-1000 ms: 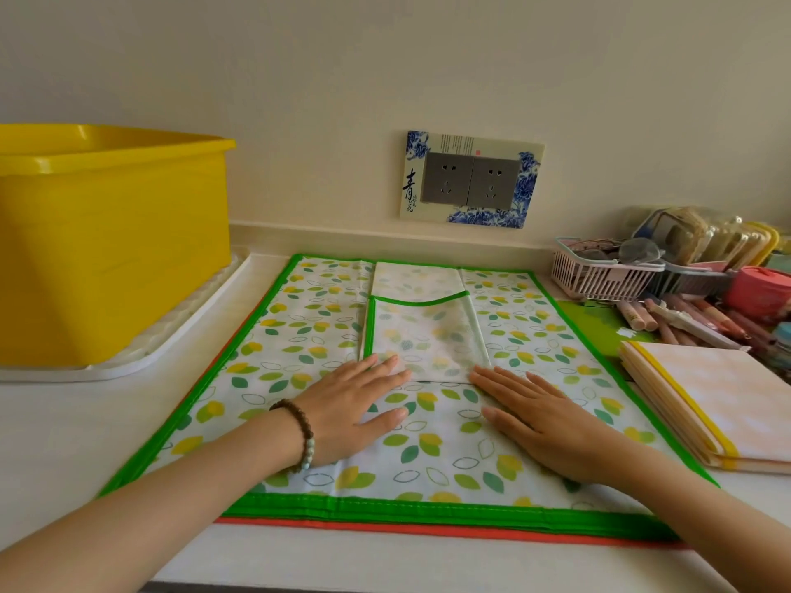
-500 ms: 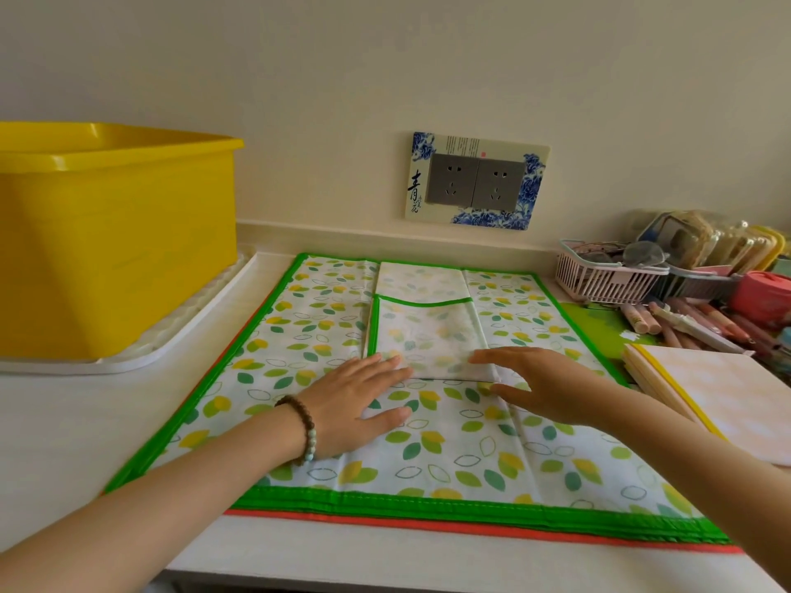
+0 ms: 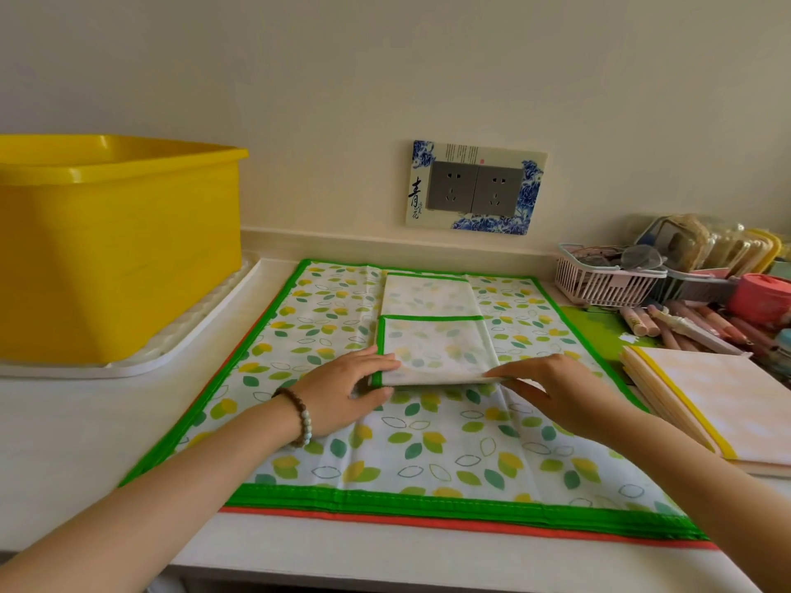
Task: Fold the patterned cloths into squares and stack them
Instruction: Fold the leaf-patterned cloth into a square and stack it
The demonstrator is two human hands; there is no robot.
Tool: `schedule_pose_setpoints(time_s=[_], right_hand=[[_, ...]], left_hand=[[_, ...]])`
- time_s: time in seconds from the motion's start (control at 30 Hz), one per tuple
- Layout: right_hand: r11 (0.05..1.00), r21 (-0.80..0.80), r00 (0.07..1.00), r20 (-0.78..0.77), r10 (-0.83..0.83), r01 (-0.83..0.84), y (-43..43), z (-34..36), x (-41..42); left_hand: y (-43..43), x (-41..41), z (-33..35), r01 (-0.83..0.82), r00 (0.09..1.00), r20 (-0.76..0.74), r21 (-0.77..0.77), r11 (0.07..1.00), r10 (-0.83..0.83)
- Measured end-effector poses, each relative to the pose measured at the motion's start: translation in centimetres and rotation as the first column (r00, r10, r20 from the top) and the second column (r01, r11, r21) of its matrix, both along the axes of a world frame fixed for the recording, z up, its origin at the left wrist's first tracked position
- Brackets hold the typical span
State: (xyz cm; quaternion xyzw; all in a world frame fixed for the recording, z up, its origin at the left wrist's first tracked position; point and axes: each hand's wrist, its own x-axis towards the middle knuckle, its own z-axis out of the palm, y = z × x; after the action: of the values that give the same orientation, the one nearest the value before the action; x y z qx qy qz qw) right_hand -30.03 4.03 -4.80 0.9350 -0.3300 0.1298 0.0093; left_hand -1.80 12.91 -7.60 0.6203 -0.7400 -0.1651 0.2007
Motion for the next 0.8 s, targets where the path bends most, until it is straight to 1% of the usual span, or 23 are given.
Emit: schedule_pose_setpoints(time_s=[0.1,0.2,0.27,0.33,0.4,0.47,0.53,0.57,0.63,0.67,0.73,0.8], right_hand=[[0.995,-0.042,0.990,0.107,0.090,-0.086,1.9,-0.3,-1.5],[0.986,0.002,0.972,0.167,0.165,-0.168,3.7,-0.5,-2.6],[0.980,-0.004,0.956,0.221,0.194,-0.198,4.3,-0.4,-2.9],[0.979,-0.054,0.949,0.242,0.203,-0.196,4.3,-0.4,-3.0],[0.984,-0.091,0.972,0.164,0.166,-0.152,3.7,-0.5,-3.0],[0.992,-0.065,0.993,0.041,0.114,-0.111,2.8,-0.6,-2.8],[0.997,0.018,0.993,-0.095,0.073,-0.072,2.3,-0.7,-2.2],[0.996,0.065,0.989,-0.126,0.074,-0.066,2.1,-0.7,-1.8],[0.987,0.126,0.987,-0.110,0.115,-0.101,1.8,-0.7,-1.0],[0.983,0.145,0.986,-0.106,0.130,-0.114,1.7,-0.9,-0.8],[0.977,0.170,0.981,-0.125,0.151,-0.129,1.2,-1.4,-0.7],[0.972,0.194,0.978,-0.131,0.162,-0.135,1.1,-1.8,-0.9]], left_hand=[[-0.1,-0.1,0.2,0.085,0.993,0.084,-0.027,0.996,-0.082],[-0.3,-0.3,0.5,0.140,0.971,0.203,-0.044,0.989,-0.128],[0.0,-0.4,0.8,0.154,0.950,0.283,-0.072,0.986,-0.128],[0.5,-0.6,1.4,0.184,0.925,0.351,-0.085,0.979,-0.144],[0.9,-0.9,1.6,0.227,0.894,0.412,-0.073,0.971,-0.178],[1.4,-1.0,1.6,0.258,0.874,0.445,-0.080,0.963,-0.197],[1.9,-1.0,1.5,0.320,0.860,0.455,-0.129,0.939,-0.231],[1.9,-0.9,1.3,0.386,0.839,0.478,-0.188,0.903,-0.259],[1.9,-0.6,0.8,0.478,0.799,0.529,-0.270,0.836,-0.286],[2.0,-0.4,0.7,0.492,0.791,0.541,-0.287,0.822,-0.284],[2.3,-0.4,0.9,0.496,0.774,0.566,-0.264,0.827,-0.284],[2.4,-0.9,1.2,0.429,0.781,0.565,-0.177,0.886,-0.266]])
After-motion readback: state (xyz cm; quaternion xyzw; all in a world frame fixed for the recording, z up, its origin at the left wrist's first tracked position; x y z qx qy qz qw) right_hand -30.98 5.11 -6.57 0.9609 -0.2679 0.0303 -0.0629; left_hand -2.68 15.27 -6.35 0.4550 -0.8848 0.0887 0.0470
